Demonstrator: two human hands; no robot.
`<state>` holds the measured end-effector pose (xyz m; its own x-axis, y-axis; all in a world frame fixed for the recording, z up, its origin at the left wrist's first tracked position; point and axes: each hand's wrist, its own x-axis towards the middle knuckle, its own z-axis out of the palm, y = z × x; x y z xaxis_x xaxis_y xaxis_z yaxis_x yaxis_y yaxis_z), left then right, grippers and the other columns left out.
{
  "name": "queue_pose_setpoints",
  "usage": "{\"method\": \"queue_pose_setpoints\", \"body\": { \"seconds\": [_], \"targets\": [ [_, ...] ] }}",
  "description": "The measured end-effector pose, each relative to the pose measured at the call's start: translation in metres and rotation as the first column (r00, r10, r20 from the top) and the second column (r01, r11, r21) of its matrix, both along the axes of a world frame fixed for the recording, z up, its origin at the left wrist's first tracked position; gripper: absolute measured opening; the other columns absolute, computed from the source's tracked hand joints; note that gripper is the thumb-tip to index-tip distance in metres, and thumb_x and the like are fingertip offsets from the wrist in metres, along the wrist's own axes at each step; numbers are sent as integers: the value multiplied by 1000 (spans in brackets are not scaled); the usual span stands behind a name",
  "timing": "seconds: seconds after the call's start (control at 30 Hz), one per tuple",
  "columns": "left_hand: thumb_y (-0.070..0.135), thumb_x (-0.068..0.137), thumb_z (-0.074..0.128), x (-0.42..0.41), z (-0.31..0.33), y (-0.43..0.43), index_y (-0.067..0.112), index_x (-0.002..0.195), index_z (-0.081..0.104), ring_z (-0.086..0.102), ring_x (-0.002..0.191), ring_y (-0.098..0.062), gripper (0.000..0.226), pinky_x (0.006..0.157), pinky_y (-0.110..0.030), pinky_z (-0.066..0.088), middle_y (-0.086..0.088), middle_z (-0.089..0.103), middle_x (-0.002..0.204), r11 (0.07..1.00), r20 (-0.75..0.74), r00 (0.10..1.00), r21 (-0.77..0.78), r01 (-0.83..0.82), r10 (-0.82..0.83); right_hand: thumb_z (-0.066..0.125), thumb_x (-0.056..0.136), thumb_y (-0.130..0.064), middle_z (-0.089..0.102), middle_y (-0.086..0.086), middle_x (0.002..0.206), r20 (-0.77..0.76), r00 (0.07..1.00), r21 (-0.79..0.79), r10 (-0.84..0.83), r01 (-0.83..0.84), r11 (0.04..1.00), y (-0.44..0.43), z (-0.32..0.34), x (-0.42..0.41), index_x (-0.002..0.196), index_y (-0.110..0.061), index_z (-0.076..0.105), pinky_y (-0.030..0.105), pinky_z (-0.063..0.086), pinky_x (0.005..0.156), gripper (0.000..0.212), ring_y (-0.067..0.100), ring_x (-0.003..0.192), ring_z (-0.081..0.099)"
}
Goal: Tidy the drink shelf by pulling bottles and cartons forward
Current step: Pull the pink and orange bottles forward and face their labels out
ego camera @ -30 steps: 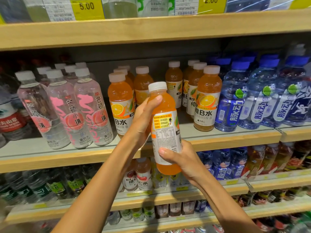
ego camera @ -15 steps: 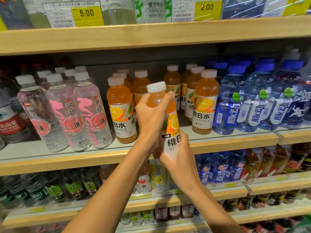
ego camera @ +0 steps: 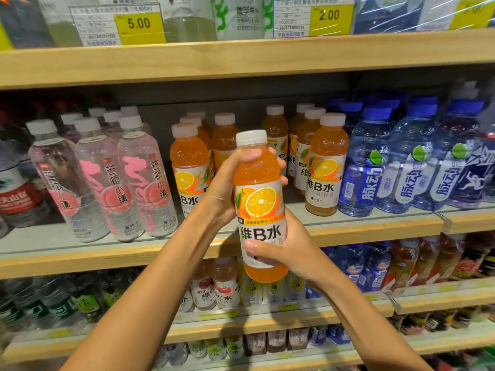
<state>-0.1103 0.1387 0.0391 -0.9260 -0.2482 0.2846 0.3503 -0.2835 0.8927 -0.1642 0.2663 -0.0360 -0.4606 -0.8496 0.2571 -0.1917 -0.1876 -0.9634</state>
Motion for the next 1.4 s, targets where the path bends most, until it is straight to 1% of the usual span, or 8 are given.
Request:
{"method": "queue_pose_setpoints", "body": {
  "seconds": [0.13, 0.23, 0.33, 0.47, 0.6, 0.9, 1.23, 1.4],
  "targets": [
    [44, 72, 64, 2, -7, -7, 15, 110, 62, 69, 96, -22, 48, 85, -38, 54, -7, 72, 105, 969, 47, 982, -179, -172, 184, 83, 57, -38, 70, -8, 103, -48, 995, -52, -85, 83, 995, -6, -6, -1, 117, -29, 49, 19, 53, 77, 69, 6, 96, 67],
    [46, 88, 51, 17, -33, -7, 20, 108, 62, 66, 96, -13, 35, 84, -32, 51, 4, 70, 101, 803, -89, 875, -362, -473, 476, 82, 63, -27, 69, -13, 102, -76, 987, -87, -141, 134, 987, -12, -6, -12, 116, -32, 47, 13, 51, 74, 64, 1, 94, 66],
    [41, 95, 44, 46, -78, -16, 18, 105, 61, 61, 90, -5, 30, 77, -21, 48, 9, 65, 97, 336, -364, 699, -681, -650, 615, 82, 64, -28, 67, -16, 105, -102, 976, -122, -191, 179, 976, -20, -2, -27, 119, -33, 45, 10, 49, 74, 66, -2, 97, 64],
    [24, 93, 49, 62, -115, -42, 3, 99, 66, 63, 86, -20, 27, 72, -26, 49, -8, 66, 96, -315, -644, 672, -765, -562, 365, 83, 61, -36, 63, -13, 112, -110, 975, -122, -193, 180, 976, -41, -2, -40, 122, -31, 43, 10, 49, 77, 74, -4, 99, 62],
    [16, 92, 48, 54, -134, -71, 1, 107, 59, 61, 90, -27, 23, 78, -36, 51, -14, 65, 101, -580, -611, 790, -659, -480, 40, 80, 60, -38, 60, -9, 118, -95, 981, -105, -171, 161, 981, -68, -10, -44, 130, -23, 40, 11, 49, 82, 82, -3, 104, 60],
    [25, 99, 38, 51, -150, -94, 2, 122, 50, 65, 102, -27, 35, 92, -34, 49, -15, 68, 114, -676, -645, 760, -523, -519, -85, 74, 77, -40, 59, 6, 124, -188, 977, 34, -104, 112, 993, -112, -17, -56, 126, -11, 43, 43, 48, 100, 65, 16, 116, 57],
    [27, 97, 44, 51, -147, -89, 3, 118, 53, 65, 102, -24, 33, 93, -32, 48, -13, 69, 112, -650, -669, 740, -532, -543, -71, 66, 87, -38, 68, -12, 105, -300, 953, 203, -35, 99, 974, -129, -9, -69, 108, -30, 60, 2, 43, 75, 24, -9, 93, 59],
    [26, 94, 48, 52, -145, -86, 2, 116, 56, 66, 100, -26, 33, 90, -33, 52, -15, 69, 111, -637, -659, 751, -561, -528, -41, 73, 81, -31, 62, -1, 122, -249, 966, 239, -63, 124, 963, -137, -3, -73, 127, -19, 56, 25, 43, 95, 50, 14, 114, 55]
  ]
}}
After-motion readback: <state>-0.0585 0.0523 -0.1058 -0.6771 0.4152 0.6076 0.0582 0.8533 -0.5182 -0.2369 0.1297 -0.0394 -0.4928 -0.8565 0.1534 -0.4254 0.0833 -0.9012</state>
